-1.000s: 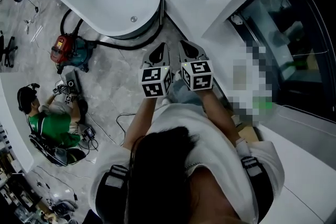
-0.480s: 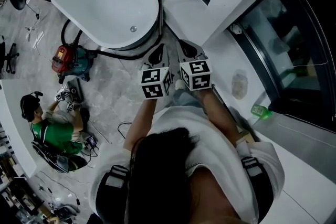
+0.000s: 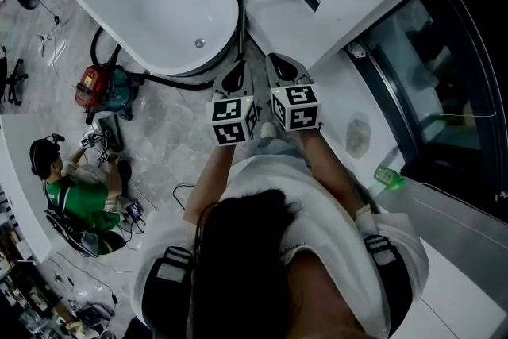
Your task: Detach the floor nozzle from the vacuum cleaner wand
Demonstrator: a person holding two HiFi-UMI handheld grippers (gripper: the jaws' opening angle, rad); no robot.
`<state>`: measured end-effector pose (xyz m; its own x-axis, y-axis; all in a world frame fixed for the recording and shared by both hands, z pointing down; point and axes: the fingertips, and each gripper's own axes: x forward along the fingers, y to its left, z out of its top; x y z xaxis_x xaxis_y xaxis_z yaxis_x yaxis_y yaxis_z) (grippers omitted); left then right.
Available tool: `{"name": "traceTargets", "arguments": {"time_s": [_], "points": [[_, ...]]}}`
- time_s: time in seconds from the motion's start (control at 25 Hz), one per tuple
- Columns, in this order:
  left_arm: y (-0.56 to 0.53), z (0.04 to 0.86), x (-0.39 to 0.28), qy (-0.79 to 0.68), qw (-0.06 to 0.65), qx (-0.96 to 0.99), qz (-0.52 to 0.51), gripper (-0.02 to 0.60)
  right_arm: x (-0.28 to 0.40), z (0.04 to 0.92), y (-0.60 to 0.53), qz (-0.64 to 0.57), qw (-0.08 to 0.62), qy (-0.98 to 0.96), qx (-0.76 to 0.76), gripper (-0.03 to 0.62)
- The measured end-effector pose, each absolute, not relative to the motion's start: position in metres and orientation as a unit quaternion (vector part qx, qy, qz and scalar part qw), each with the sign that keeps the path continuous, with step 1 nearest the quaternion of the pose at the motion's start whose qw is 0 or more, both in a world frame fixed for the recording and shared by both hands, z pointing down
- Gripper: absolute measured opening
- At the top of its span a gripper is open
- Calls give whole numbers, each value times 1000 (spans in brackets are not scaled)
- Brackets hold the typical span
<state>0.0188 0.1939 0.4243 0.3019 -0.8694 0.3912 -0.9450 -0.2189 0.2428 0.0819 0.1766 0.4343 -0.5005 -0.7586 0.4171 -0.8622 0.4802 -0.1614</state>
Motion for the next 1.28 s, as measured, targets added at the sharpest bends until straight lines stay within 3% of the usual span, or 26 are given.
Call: {"name": "traceTargets", "arguments": {"time_s": [1.28], "points": [[155,423,20,-631,221,740,70,5,84,442,137,181,151,-872,430,15]]}}
